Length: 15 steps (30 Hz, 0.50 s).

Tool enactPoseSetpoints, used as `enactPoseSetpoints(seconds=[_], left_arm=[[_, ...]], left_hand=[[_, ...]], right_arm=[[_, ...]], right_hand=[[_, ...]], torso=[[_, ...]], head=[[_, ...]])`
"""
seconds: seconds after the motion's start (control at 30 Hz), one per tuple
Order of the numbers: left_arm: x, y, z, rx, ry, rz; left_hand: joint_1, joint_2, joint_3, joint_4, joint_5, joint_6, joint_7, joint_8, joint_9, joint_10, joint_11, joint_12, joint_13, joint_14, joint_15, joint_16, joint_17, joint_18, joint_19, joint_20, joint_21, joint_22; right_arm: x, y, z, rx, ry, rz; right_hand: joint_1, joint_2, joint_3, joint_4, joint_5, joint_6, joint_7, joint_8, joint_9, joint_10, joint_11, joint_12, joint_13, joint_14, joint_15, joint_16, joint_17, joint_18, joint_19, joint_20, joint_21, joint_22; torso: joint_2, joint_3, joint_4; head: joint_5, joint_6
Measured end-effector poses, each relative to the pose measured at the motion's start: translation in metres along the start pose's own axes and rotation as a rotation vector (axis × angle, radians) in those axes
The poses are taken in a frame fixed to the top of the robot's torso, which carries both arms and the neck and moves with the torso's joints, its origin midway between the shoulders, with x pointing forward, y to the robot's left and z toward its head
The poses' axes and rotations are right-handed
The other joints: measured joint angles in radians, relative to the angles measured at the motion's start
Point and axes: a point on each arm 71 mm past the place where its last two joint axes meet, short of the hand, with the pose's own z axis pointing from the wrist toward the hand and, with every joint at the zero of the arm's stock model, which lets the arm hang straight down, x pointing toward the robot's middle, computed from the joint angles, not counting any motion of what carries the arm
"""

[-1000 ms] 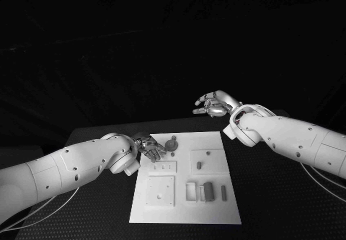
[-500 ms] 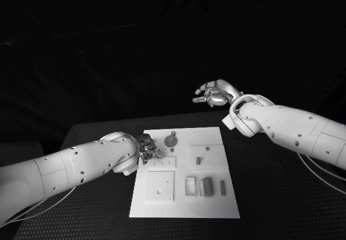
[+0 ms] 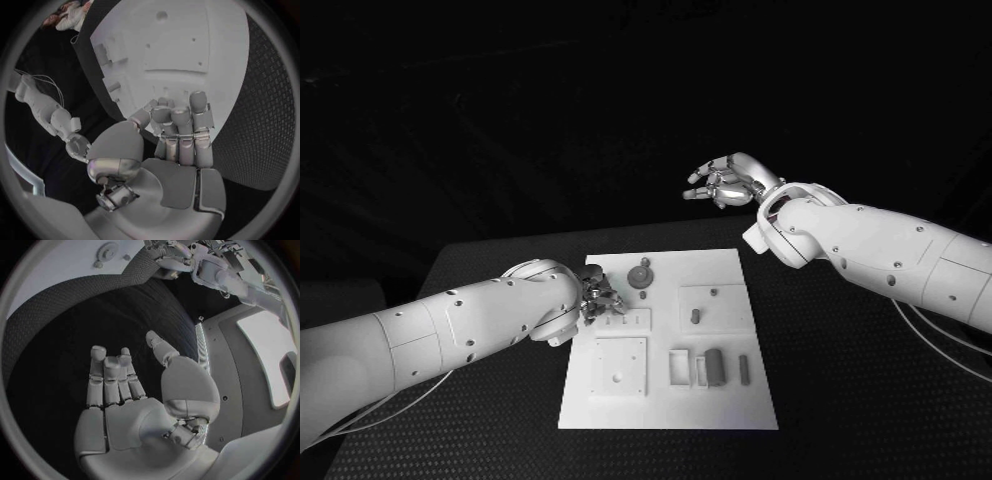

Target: Assemble the parts on the task board

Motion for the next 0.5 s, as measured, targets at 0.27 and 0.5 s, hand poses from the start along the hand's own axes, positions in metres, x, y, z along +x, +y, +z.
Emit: enactPoseSetpoints(seconds=[0.27, 0.5], left_arm=[[0.0037, -0.0021, 0.002, -0.01, 0.015, 0.01], [0.0073, -0.0002, 0.0041, -0.023, 0.028, 0.02]], left_hand=[[-0.026, 0.007, 0.005, 0.003, -0.003, 0.008, 0.0, -0.002, 0.035, -0.002, -0.002, 0.009, -0.009, -0.003, -0.004, 0.034, -0.037, 0.0, 0.005, -0.005, 0.0, 0.008], [-0.09, 0.018, 0.051, 0.003, 0.001, 0.01, -0.002, 0.01, 0.095, -0.007, -0.007, 0.012, -0.029, -0.009, -0.009, 0.076, -0.095, 0.0, 0.008, -0.013, -0.012, 0.018]], right_arm=[[0.0, -0.0003, 0.0001, 0.002, 0.001, 0.0], [0.0004, -0.0002, 0.0002, 0.003, 0.004, 0.001]], right_hand=[[-0.004, 0.004, 0.0, 0.0, 0.0, 0.0, 0.0, 0.0, -0.001, 0.0, 0.0, 0.0, 0.0, 0.0, 0.0, 0.0, -0.001, 0.0, 0.0, 0.0, 0.0, 0.0], [-0.004, 0.004, 0.0, 0.0, 0.0, 0.0, 0.0, 0.0, -0.001, 0.0, 0.0, 0.0, -0.001, 0.0, 0.0, 0.0, -0.001, 0.0, 0.0, 0.0, 0.0, 0.0]], torso=[[0.0, 0.0001, 0.0], [0.0, 0.0, 0.0002]], head=[[-0.003, -0.005], [-0.005, -0.009]])
